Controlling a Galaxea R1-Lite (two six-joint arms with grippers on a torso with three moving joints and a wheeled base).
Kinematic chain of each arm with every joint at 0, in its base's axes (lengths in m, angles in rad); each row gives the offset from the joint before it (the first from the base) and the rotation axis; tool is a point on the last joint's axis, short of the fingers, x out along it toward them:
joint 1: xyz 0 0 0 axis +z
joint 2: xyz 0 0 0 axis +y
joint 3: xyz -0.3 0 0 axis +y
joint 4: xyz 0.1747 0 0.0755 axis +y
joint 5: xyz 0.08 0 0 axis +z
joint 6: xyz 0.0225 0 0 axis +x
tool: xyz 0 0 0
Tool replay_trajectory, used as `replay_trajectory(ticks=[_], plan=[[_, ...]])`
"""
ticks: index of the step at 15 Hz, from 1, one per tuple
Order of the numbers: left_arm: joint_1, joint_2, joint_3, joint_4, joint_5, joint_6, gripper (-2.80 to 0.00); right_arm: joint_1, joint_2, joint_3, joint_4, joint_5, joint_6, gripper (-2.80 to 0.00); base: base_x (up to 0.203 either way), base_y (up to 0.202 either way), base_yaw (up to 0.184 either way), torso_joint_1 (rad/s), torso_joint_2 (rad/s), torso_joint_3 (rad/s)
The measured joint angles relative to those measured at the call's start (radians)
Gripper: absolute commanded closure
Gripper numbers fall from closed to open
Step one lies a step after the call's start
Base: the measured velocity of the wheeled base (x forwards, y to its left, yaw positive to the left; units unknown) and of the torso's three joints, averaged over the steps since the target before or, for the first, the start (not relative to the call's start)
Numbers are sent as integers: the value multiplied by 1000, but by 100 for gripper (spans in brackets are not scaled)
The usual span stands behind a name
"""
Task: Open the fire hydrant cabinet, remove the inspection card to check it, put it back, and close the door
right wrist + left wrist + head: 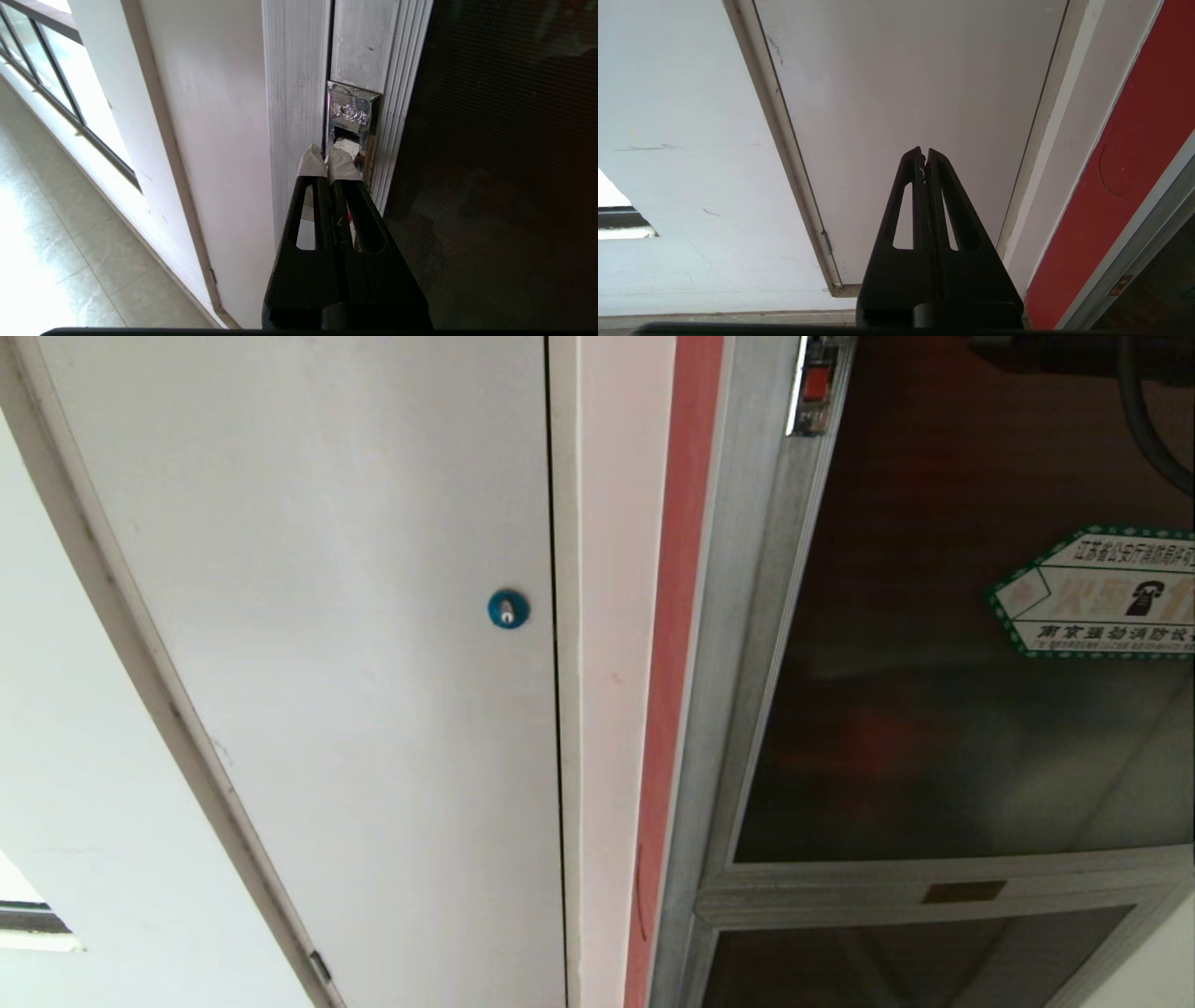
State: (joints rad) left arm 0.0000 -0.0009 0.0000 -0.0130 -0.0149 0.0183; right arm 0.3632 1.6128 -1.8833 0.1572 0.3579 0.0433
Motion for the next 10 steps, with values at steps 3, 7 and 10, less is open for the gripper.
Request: replay_trajectory(ticks=[3, 7, 10], plan=[[0, 0, 0, 0, 0, 0, 0, 0, 7, -1, -1, 0, -2, 0, 0, 0, 0, 0, 0, 0], [0, 0, 0, 0, 0, 0, 0, 0, 15, 9, -1, 0, -2, 0, 0, 0, 0, 0, 0, 0], [0, 0, 0, 0, 0, 0, 0, -9, 19, 22, -5, 0, -2, 0, 0, 0, 0, 0, 0, 0]])
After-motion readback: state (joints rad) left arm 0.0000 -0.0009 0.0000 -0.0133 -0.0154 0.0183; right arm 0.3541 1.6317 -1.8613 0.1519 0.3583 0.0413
